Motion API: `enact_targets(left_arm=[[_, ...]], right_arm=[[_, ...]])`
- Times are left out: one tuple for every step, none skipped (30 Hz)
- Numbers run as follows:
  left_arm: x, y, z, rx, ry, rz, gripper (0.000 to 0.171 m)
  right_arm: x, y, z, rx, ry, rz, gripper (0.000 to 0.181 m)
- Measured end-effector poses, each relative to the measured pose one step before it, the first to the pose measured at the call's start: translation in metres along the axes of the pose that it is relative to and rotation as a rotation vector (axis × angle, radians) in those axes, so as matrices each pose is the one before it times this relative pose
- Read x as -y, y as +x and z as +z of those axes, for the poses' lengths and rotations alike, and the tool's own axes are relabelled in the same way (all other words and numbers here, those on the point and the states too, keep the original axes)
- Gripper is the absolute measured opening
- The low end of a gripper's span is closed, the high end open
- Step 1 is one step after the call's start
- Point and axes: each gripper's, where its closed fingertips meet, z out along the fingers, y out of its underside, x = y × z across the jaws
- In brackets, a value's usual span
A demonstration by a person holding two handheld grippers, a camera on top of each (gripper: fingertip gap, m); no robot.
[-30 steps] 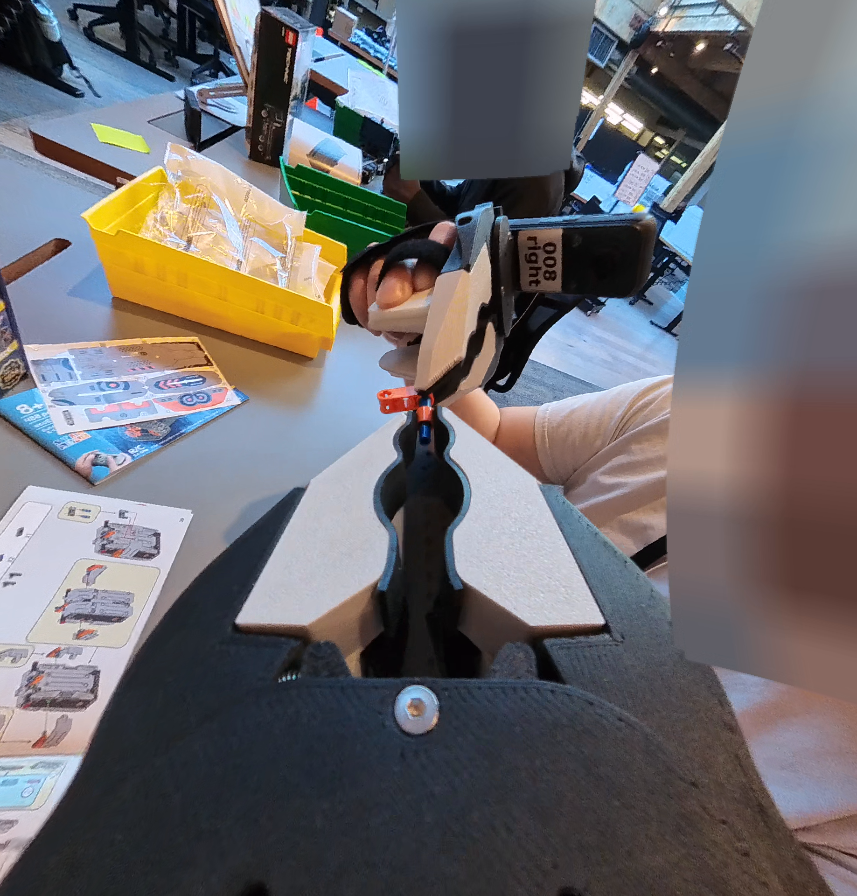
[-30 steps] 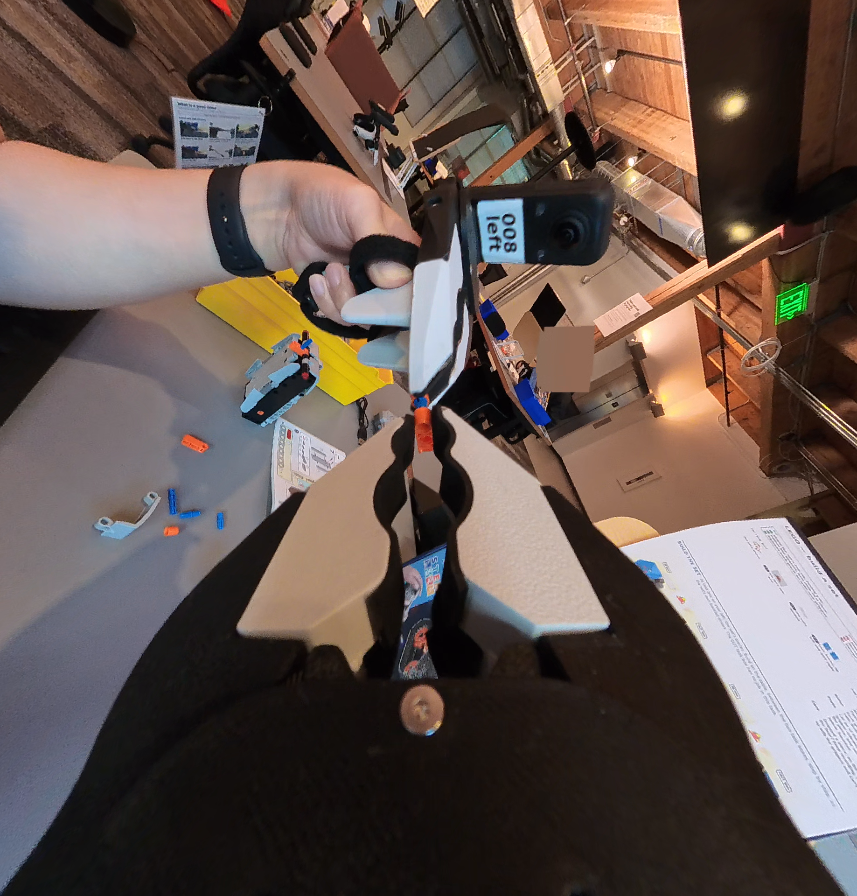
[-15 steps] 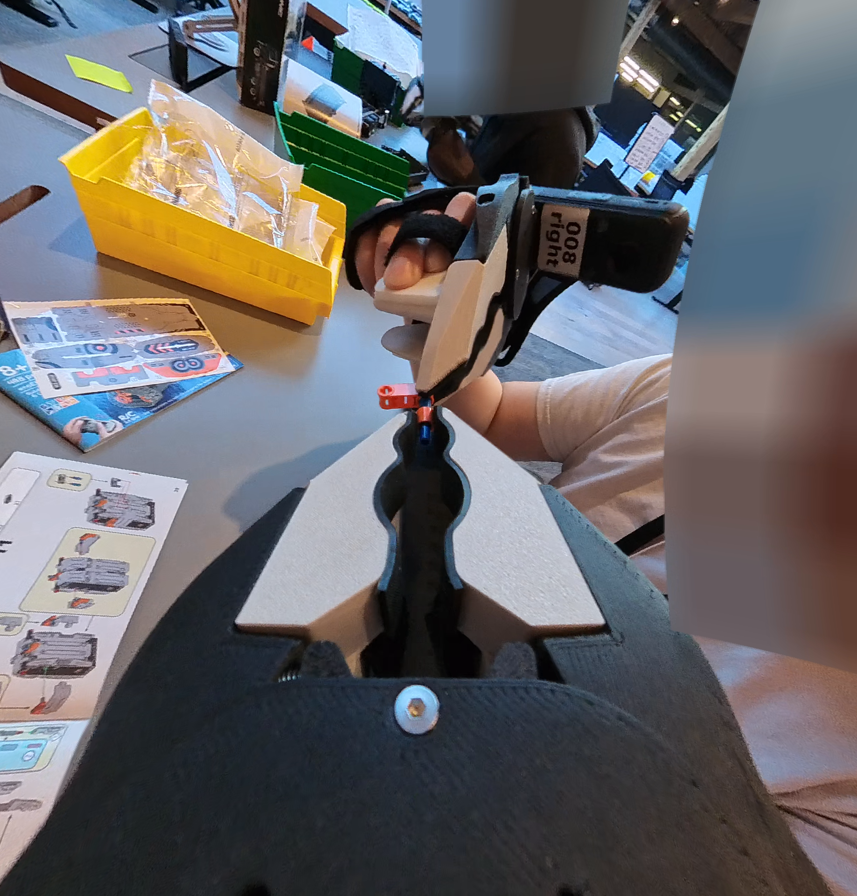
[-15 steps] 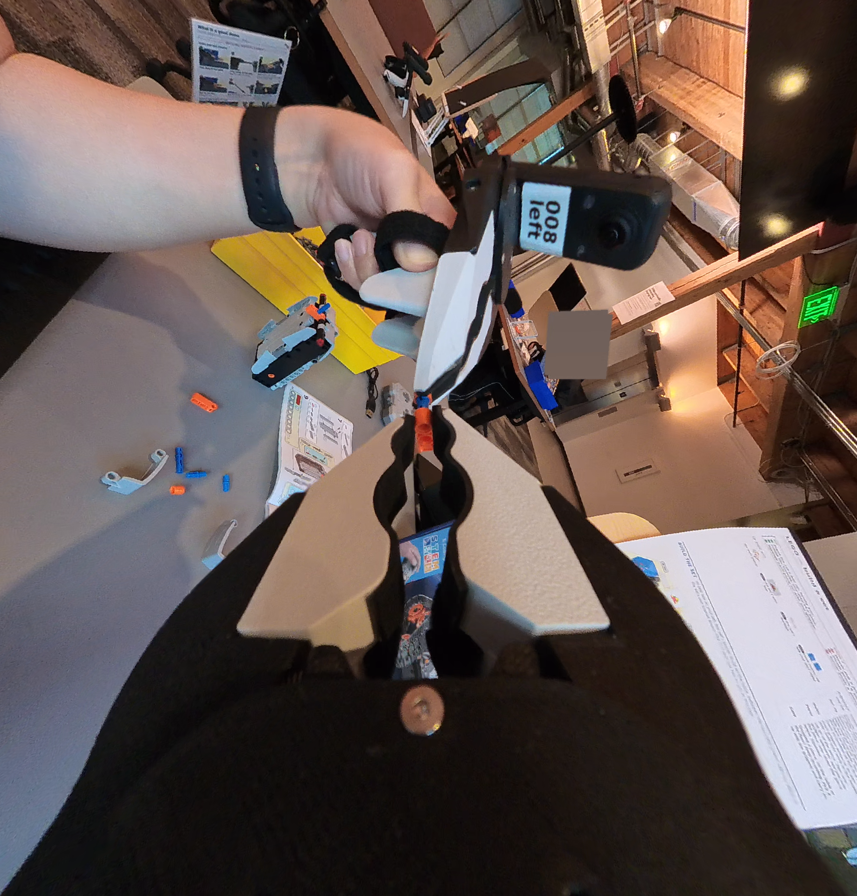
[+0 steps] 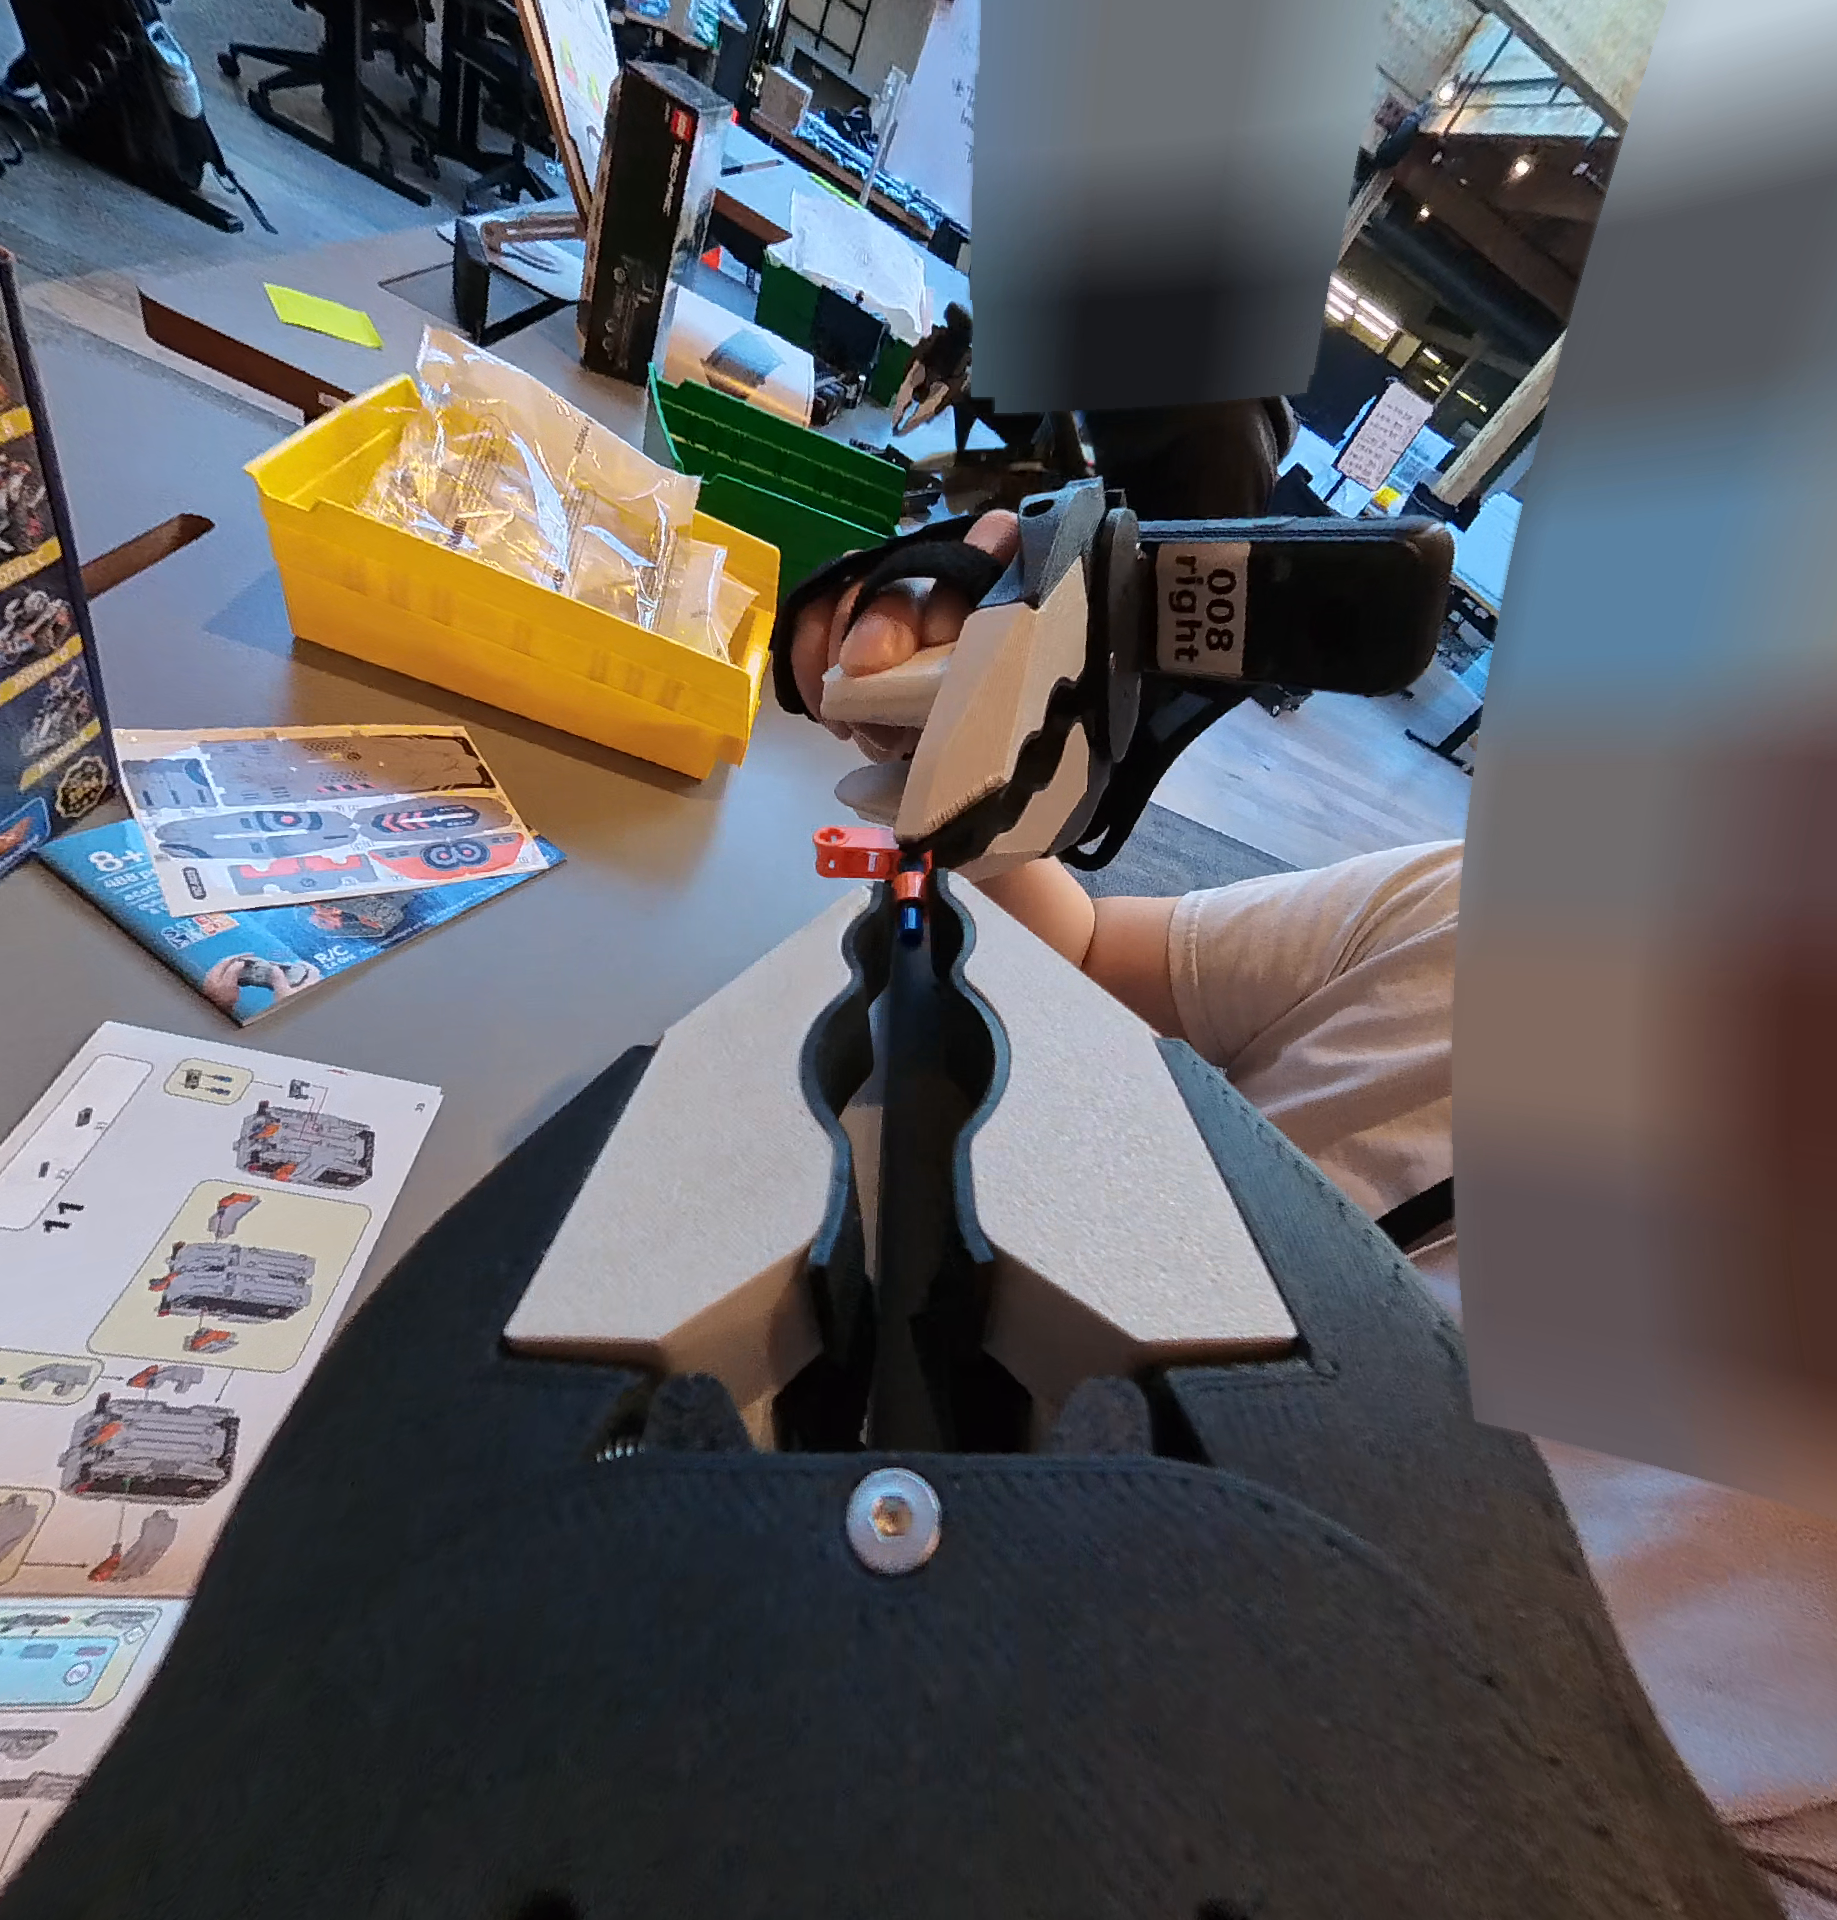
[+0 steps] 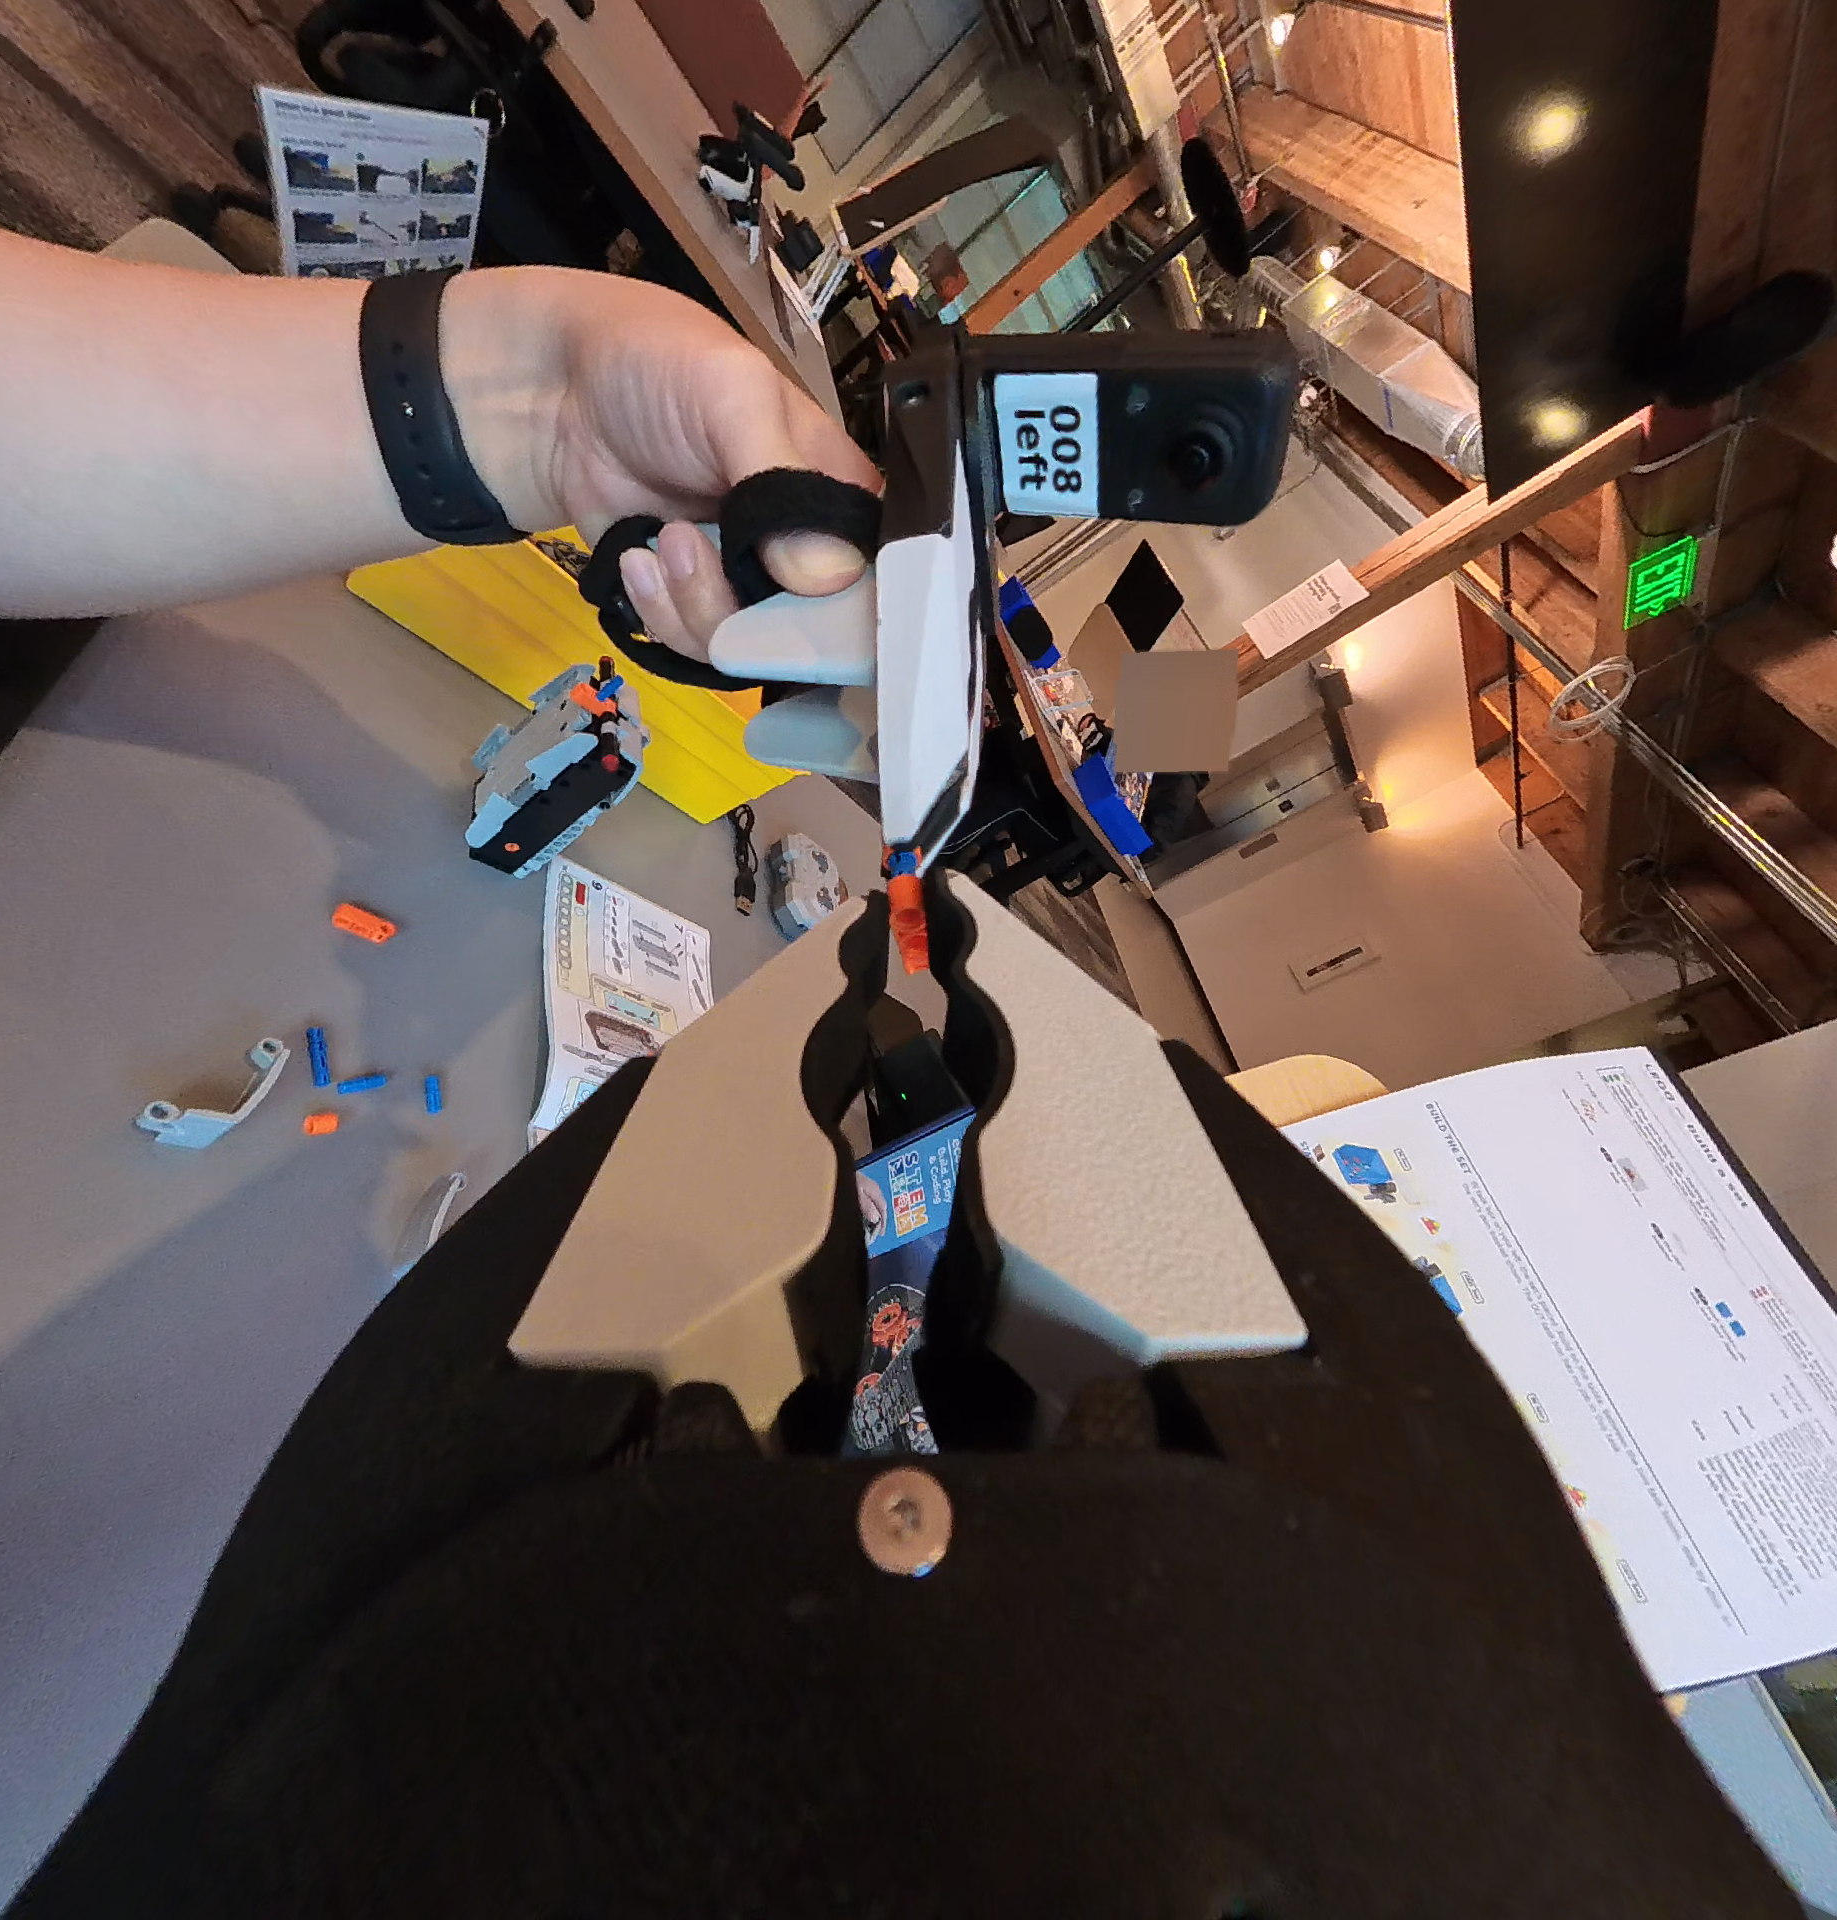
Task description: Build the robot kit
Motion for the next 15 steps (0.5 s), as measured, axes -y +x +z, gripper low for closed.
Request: enact_targets(left_arm=[[0.00100, -0.00020, -0.00012, 0.0005, 0.00633, 0.0014, 0.005], [0.00053, 0.00091, -0.00026, -0.0090, 0.00349, -0.0025, 0.005], [-0.00002, 0.00075, -0.00023, -0.0096, 0.00079, -0.0024, 0.005], [0.00129, -0.00029, -0.00037, -0.0025, 0.00962, -0.0016, 0.005], [0.00131, -0.00076, -0.00031, 0.0007, 0.00846, -0.0023, 0.005], [0.00083, -0.00033, -0.00012, -0.0009, 0.00557, -0.0010, 0.005], [-0.00001, 0.00010, 0.00047, -0.0040, 0.00040, -0.0020, 0.005], [0.00049, 0.00002, 0.00041, -0.0014, 0.00314, 0.0021, 0.005], [0.00019, 0.00001, 0.00042, -0.0001, 0.00036, 0.0011, 0.005], [-0.00060, -0.00083, 0.00047, 0.0045, -0.00472, 0.0016, 0.005], [-0.00080, -0.00026, 0.00027, 0.0014, -0.00639, 0.0019, 0.005], [-0.00105, -0.00006, 0.00030, -0.0003, -0.00744, -0.0002, 0.005], [-0.00126, 0.00011, 0.00031, -0.0017, -0.00771, -0.0011, 0.005], [-0.00126, 0.00014, 0.00044, -0.0020, -0.00765, 0.0000, 0.005], [-0.00192, -0.00010, 0.00073, 0.0001, -0.01245, 0.0000, 0.005]], right_arm=[[-0.00050, 0.00071, 0.00003, -0.0063, -0.0041, -0.0031, 0.005], [0.00088, 0.00083, -0.00009, -0.0057, 0.0038, 0.0027, 0.005], [0.00106, -0.00041, -0.00016, 0.0021, 0.0068, 0.0017, 0.005], [0.00045, 0.00070, 0.00010, -0.0054, 0.0023, 0.0011, 0.005], [-0.00033, 0.00183, 0.00056, -0.0127, -0.0026, 0.0031, 0.005], [-0.00030, 0.00167, 0.00059, -0.0126, -0.0017, 0.0009, 0.005], [0.00022, 0.00191, 0.00044, -0.0133, 0.0023, 0.0041, 0.005], [0.00013, 0.00109, 0.00006, -0.0061, 0.0028, 0.0048, 0.005], [0.00018, 0.00051, -0.00045, -0.0013, 0.0037, 0.0023, 0.005], [-0.00090, -0.00004, -0.00019, 0.0016, -0.0054, -0.0027, 0.005], [-0.00072, -0.00080, -0.00011, 0.0036, -0.0060, -0.0093, 0.005], [-0.00041, -0.00121, -0.00025, 0.0076, -0.0037, -0.0045, 0.005], [-0.00043, -0.00160, -0.00032, 0.0105, -0.0036, -0.0042, 0.005], [-0.00006, -0.00127, -0.00045, 0.0075, -0.0009, -0.0066, 0.005], [-0.00050, -0.00203, -0.00053, 0.0122, -0.0024, -0.0098, 0.005]])
